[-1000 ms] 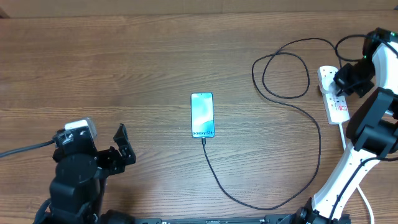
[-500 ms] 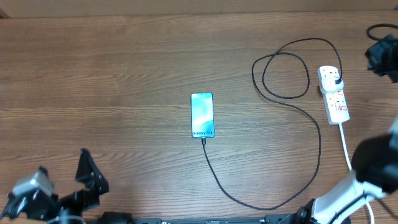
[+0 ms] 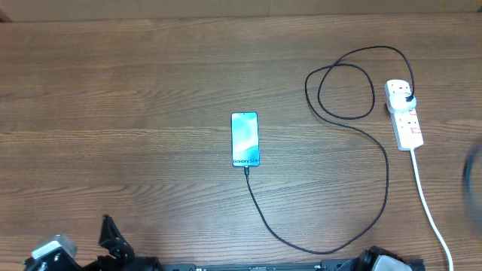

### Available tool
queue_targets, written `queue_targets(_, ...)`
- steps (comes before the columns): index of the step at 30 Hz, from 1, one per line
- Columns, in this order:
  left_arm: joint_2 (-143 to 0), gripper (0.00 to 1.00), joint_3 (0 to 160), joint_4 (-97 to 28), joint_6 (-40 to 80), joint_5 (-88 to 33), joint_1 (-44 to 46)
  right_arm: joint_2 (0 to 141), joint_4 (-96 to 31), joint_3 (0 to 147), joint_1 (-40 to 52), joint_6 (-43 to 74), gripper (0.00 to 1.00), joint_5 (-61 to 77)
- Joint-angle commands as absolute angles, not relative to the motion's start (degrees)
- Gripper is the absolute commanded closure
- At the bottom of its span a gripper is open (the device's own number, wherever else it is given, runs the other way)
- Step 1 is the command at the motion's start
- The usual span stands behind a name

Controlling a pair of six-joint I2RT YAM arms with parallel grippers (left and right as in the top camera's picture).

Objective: Plug charger to phone and switch on socket

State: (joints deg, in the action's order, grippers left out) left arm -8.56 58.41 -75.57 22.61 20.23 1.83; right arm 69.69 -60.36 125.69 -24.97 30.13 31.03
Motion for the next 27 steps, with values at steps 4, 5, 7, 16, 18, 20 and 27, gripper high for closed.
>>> queue_targets(4,-7.29,0.00,58.17,-75.66,24.05,21.15,0.64,60.84,-51.86,126.15,-24.82,34.17,0.96,35.70)
queue_targets(5,-6.50,0.00,58.17,-75.66,24.05,21.17,-0.08,60.42,-51.79,126.10,-24.14,34.04,0.96,35.44)
queue_targets(7,-4.91,0.00,58.17,-75.66,24.05,21.15,-0.47,60.38,-53.60,126.06,-21.71,32.75,0.96,34.65)
queue_targets(16,-0.51,0.00,58.92,-76.34,24.47,21.04,-0.51,57.82,-53.32,116.90,-7.01,32.53,0.96,33.52)
queue_targets(18,-0.51,0.00,58.92,-76.34,24.47,21.04,-0.51,54.30,-48.73,109.56,-5.02,32.27,0.96,32.34)
queue_targets(20,-0.51,0.00,58.92,-76.31,24.47,21.04,-0.51,50.33,-43.31,102.61,-4.23,30.74,0.96,30.26)
queue_targets(27,-0.51,0.00,58.92,-75.79,24.77,20.93,-0.51,36.42,-26.79,82.32,-4.19,29.54,0.92,26.63)
